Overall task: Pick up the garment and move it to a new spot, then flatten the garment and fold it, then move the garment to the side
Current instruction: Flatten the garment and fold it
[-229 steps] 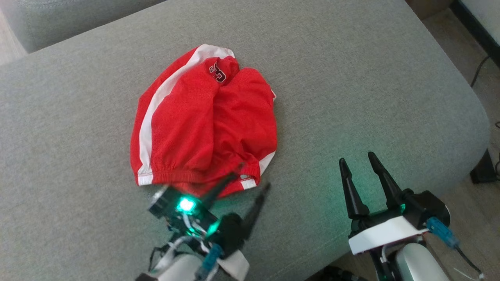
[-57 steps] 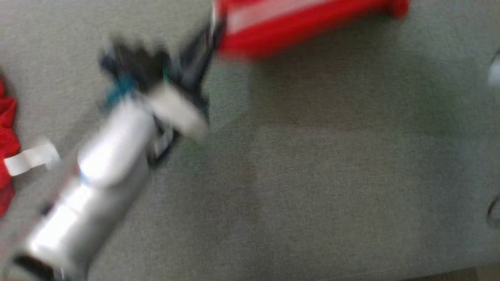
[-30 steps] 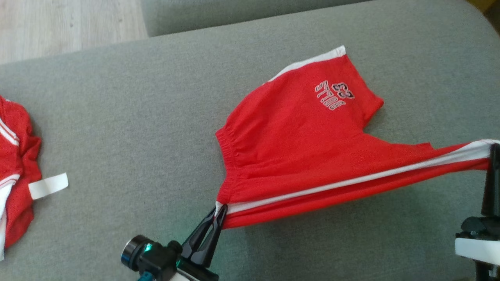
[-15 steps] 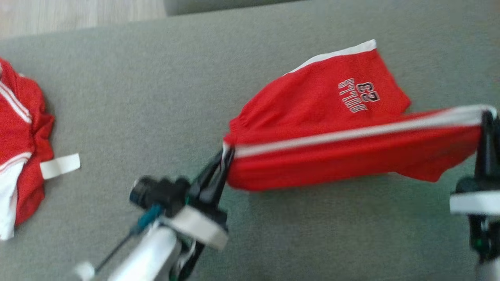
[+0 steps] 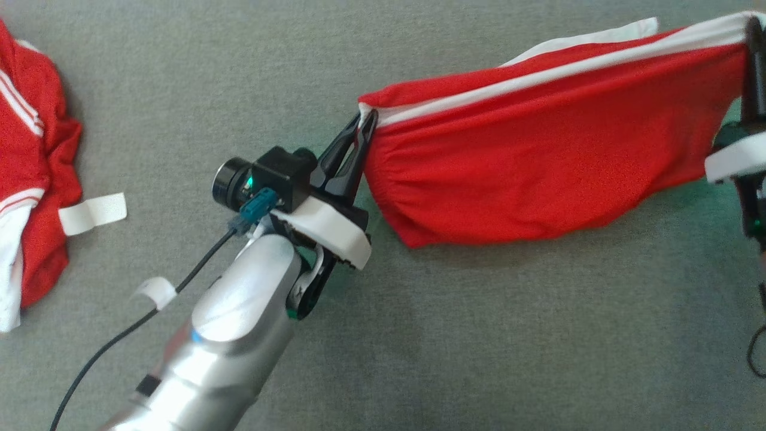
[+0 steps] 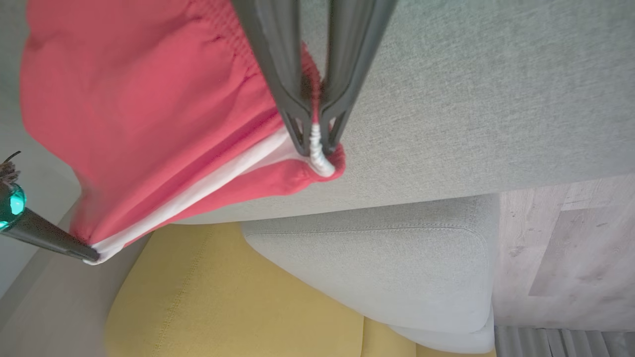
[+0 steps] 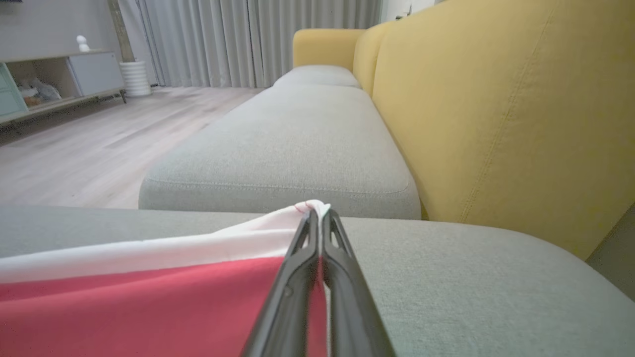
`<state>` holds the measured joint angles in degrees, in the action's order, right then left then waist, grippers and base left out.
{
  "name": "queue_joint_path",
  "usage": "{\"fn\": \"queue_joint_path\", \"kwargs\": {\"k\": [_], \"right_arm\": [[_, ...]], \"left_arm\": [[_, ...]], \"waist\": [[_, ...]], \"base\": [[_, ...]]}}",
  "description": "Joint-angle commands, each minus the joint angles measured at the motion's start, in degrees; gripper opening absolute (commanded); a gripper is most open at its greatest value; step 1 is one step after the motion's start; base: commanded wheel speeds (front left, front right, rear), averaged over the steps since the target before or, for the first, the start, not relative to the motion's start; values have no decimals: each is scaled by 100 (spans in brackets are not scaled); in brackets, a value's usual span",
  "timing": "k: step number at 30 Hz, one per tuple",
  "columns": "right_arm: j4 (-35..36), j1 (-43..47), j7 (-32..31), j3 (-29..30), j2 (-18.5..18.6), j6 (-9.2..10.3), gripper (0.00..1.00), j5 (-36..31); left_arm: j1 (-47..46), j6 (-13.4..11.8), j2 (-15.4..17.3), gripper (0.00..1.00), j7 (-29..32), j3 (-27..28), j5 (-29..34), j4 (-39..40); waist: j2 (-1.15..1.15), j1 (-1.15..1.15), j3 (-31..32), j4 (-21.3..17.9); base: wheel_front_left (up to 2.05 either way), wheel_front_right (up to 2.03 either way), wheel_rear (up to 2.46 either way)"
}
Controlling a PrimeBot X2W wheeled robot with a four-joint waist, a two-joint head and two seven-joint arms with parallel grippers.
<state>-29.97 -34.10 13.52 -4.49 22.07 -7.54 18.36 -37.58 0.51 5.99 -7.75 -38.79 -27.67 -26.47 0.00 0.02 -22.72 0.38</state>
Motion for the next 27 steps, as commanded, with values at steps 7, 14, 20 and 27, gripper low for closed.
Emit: {"fn": "queue_joint_path", "kwargs": {"k": [7, 14, 20, 27], "right_arm": [[-919, -717, 29, -918, 336, 5, 0, 522], [-1744, -1140, 103, -1714, 407, 5, 100, 1015], [-1711, -823, 144, -1883, 364, 5, 100, 1255], [-2031, -186, 103, -2090, 418, 5, 100, 1737]], "left_arm": [[-472, -5, -118, 0, -279, 124, 47, -358], [-634, -10, -258, 100, -522, -51, 8, -796], [-260, -454, -206, 100, -705, -151, 416, -722], [884, -1205, -50, 100, -723, 55, 982, 363]], "waist": [[0, -2, -232, 239], [0, -2, -215, 306], [0, -2, 225, 199], [0, -2, 747, 395]], "base": [[0, 0, 0], [0, 0, 0], [0, 0, 0], [0, 0, 0]]}}
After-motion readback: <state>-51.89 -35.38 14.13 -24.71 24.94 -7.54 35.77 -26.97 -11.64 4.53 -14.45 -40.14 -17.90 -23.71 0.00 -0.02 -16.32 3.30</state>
